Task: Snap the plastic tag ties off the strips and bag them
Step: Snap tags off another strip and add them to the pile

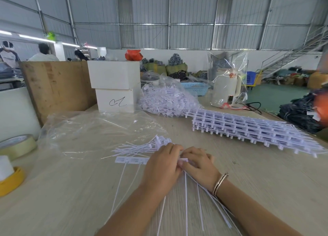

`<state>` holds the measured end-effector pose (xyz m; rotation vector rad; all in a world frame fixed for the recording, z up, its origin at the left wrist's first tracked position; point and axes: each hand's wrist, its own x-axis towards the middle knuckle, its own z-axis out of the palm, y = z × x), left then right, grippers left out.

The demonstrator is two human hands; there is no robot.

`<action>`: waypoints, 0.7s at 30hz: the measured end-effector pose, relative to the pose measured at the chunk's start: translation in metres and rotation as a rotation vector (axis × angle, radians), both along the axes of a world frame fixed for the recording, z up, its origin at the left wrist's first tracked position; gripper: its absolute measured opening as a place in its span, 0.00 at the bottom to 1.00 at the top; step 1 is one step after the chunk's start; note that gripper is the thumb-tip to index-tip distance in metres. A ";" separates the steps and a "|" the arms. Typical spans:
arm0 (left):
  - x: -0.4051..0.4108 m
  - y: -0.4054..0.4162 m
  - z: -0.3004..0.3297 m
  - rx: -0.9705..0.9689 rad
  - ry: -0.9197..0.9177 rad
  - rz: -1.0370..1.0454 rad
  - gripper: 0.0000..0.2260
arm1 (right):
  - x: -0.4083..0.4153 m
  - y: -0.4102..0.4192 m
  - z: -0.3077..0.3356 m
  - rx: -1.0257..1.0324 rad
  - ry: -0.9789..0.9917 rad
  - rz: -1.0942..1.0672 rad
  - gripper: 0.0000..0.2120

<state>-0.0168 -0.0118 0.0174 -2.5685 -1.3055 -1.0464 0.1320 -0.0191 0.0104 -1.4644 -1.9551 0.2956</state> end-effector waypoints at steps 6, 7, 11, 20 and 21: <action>-0.012 0.002 -0.002 -0.092 -0.011 -0.012 0.22 | 0.009 0.006 0.006 -0.075 0.495 0.022 0.08; -0.015 0.004 -0.003 -0.096 0.014 0.002 0.23 | 0.009 0.006 0.007 -0.088 0.545 0.030 0.08; -0.016 0.006 -0.007 -0.088 0.074 0.020 0.20 | 0.008 0.008 0.005 -0.138 0.534 0.076 0.07; -0.016 0.012 -0.004 -0.052 0.102 0.041 0.08 | 0.010 0.005 0.006 -0.101 0.299 0.157 0.04; -0.017 0.013 -0.004 -0.057 0.095 0.041 0.09 | 0.010 0.005 0.005 -0.076 0.284 0.148 0.04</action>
